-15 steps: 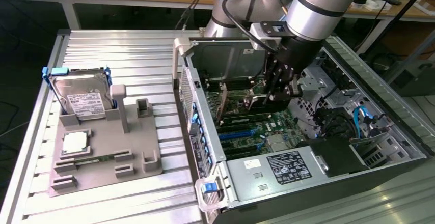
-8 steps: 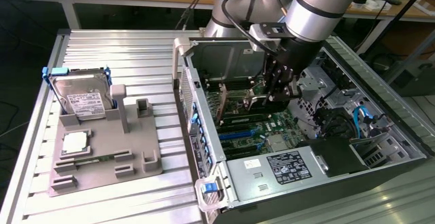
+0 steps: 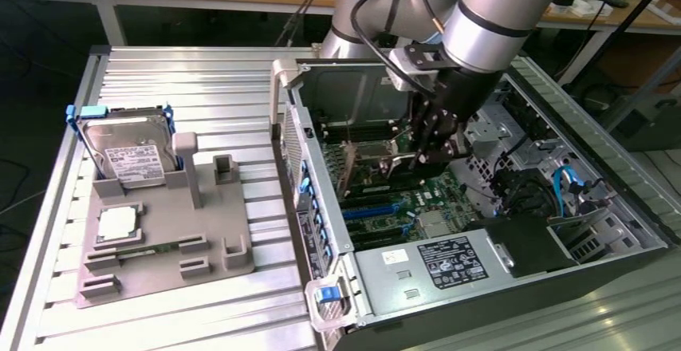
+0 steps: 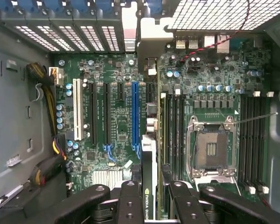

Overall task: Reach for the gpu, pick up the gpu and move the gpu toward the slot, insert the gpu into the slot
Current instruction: 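Insert the gpu into the slot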

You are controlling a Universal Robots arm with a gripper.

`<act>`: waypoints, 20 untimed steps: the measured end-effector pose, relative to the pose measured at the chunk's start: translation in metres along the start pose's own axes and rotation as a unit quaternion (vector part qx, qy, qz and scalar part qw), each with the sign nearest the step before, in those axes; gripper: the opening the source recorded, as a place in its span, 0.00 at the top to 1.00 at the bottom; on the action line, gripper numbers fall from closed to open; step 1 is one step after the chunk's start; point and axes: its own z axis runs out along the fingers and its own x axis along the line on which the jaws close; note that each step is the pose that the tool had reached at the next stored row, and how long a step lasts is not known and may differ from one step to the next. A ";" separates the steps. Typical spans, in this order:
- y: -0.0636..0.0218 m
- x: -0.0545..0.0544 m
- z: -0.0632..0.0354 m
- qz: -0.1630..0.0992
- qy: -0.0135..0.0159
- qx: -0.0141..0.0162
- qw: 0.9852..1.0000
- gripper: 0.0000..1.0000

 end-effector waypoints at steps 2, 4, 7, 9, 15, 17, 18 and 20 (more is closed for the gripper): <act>0.0026 0.000 0.0035 0.000 0.000 0.000 1.000 0.73; 0.0053 0.000 0.0048 0.000 0.000 0.000 1.000 0.73; 0.0080 0.001 0.0081 0.000 0.000 0.001 1.000 0.73; 0.0086 0.001 0.0098 0.000 0.000 0.002 1.000 0.73; 0.0114 0.003 0.0135 0.000 -0.001 0.002 1.000 0.73; 0.0140 0.005 0.0159 0.000 -0.001 0.002 1.000 0.73; 0.0143 0.006 0.0167 0.000 -0.001 0.002 1.000 0.73; 0.0154 0.008 0.0178 0.000 -0.002 0.002 1.000 0.73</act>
